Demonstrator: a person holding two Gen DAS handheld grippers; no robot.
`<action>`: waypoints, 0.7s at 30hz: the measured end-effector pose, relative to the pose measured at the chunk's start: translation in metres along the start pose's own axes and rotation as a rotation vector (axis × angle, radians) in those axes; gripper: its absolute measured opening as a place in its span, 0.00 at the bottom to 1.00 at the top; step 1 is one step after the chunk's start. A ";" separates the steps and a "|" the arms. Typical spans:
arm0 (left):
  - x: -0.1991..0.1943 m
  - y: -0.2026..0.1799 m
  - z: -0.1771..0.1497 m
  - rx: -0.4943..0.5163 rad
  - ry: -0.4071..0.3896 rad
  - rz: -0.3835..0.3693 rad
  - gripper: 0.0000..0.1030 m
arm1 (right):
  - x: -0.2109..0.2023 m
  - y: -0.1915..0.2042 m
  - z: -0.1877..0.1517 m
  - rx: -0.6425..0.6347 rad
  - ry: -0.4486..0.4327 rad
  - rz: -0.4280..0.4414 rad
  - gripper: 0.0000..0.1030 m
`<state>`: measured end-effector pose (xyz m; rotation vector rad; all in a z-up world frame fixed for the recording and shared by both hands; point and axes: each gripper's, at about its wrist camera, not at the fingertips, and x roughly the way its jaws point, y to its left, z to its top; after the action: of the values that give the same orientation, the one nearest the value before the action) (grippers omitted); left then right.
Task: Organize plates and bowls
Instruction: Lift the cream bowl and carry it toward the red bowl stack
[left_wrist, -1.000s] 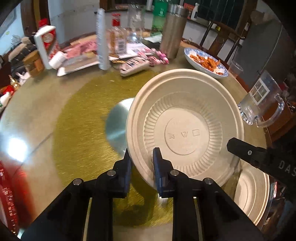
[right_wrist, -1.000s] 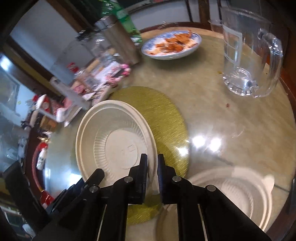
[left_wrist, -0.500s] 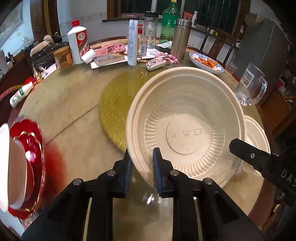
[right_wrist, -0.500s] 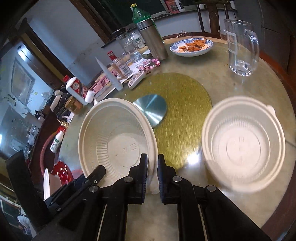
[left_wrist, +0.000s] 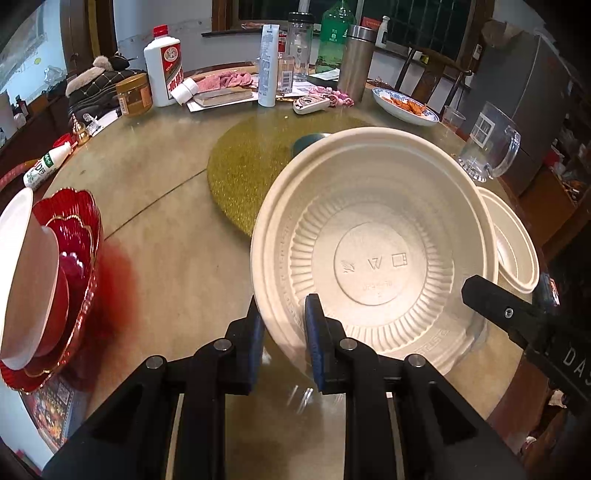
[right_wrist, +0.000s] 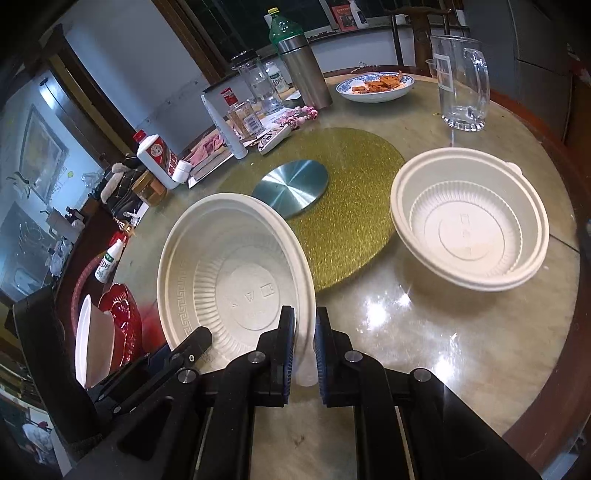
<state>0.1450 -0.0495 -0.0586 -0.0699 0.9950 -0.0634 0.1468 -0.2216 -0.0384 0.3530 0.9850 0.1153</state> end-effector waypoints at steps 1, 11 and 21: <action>0.000 0.000 -0.002 0.001 0.000 0.000 0.19 | -0.001 0.000 -0.003 0.002 0.000 0.002 0.10; -0.005 0.002 -0.022 0.025 0.011 -0.013 0.19 | -0.006 -0.006 -0.026 0.025 -0.011 0.021 0.10; -0.012 0.006 -0.035 0.030 0.009 -0.014 0.19 | -0.011 -0.003 -0.042 0.013 -0.025 0.023 0.10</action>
<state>0.1096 -0.0433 -0.0684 -0.0492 1.0022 -0.0914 0.1060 -0.2176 -0.0520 0.3768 0.9574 0.1254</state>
